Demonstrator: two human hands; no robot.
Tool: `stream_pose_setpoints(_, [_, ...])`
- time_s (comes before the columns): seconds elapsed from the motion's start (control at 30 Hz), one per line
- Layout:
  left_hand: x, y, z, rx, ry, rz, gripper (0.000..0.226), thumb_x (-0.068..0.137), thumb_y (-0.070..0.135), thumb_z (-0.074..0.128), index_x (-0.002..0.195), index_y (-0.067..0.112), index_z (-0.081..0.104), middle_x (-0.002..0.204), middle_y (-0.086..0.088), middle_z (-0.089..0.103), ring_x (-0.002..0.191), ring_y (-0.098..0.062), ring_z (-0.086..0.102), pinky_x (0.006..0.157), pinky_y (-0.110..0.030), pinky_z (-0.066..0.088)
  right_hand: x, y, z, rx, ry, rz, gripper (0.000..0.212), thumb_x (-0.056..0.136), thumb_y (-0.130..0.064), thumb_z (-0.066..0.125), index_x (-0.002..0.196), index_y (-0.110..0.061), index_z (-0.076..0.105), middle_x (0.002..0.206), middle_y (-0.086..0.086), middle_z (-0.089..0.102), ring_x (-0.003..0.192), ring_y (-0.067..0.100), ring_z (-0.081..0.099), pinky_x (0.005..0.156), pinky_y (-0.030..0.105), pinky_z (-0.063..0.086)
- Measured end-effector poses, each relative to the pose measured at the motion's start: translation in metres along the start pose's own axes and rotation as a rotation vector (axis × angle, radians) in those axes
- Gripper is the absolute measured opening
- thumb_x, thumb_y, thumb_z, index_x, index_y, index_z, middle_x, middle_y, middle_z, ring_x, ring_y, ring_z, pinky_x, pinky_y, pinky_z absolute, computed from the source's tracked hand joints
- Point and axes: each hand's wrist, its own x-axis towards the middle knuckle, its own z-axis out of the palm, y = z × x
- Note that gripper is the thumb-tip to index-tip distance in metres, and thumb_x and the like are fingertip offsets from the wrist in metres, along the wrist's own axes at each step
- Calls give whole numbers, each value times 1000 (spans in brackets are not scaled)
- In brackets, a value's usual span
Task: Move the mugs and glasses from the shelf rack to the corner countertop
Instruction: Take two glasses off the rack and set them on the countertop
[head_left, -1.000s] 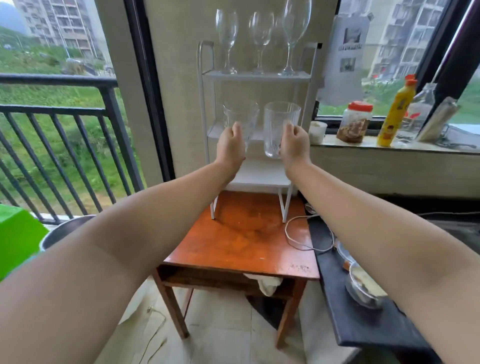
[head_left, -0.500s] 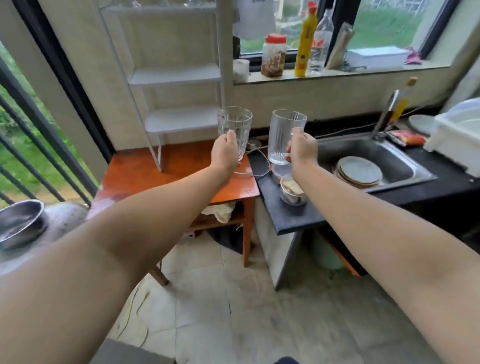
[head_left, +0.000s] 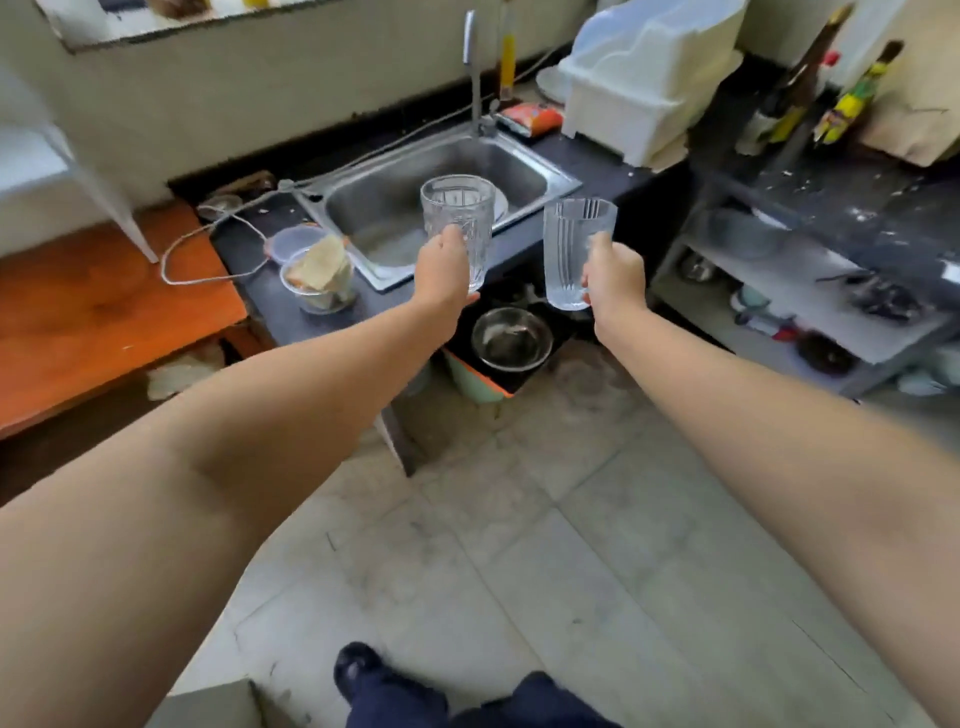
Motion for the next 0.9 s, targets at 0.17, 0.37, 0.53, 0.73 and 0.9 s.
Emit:
stream_pose_setpoints(0.17, [-24, -7, 135, 16, -177, 0, 30, 95, 25, 32, 83, 11, 56, 66, 1, 44, 69, -17, 45, 69, -32, 49, 39, 17, -126, -6, 198, 25, 32, 88, -27, 39, 58, -18, 39, 61, 3, 41, 65, 21, 41, 65, 35, 32])
stream_pose_setpoints(0.37, [-49, -23, 270, 108, -424, -8, 27, 96, 32, 33, 102, 20, 56, 97, -3, 60, 86, -19, 57, 66, -30, 49, 70, 48, -246, 25, 382, 93, 29, 88, -25, 39, 61, -19, 32, 64, 5, 33, 61, 18, 31, 63, 36, 27])
stream_pose_setpoints(0.53, [-54, -36, 369, 181, -604, -18, 28, 94, 29, 32, 102, 18, 56, 92, -2, 54, 80, -17, 52, 71, -32, 49, 90, 75, -319, 11, 521, 152, 31, 89, -25, 40, 60, -20, 29, 67, 8, 31, 66, 21, 31, 63, 34, 25])
stream_pose_setpoints(0.73, [-47, -26, 488, 300, -819, 32, 27, 94, 27, 30, 84, 13, 51, 78, -4, 48, 76, -20, 46, 64, -30, 46, 131, 79, -398, 39, 714, 179, 32, 88, -24, 41, 58, -19, 30, 63, 6, 33, 62, 21, 32, 62, 32, 31])
stream_pose_setpoints(0.9, [-47, -5, 587, 395, -997, 156, 24, 93, 26, 31, 77, 13, 44, 77, -7, 39, 75, -21, 40, 74, -37, 45, 163, 70, -461, 72, 869, 190, 34, 88, -25, 41, 58, -20, 26, 60, 3, 28, 58, 17, 27, 62, 33, 25])
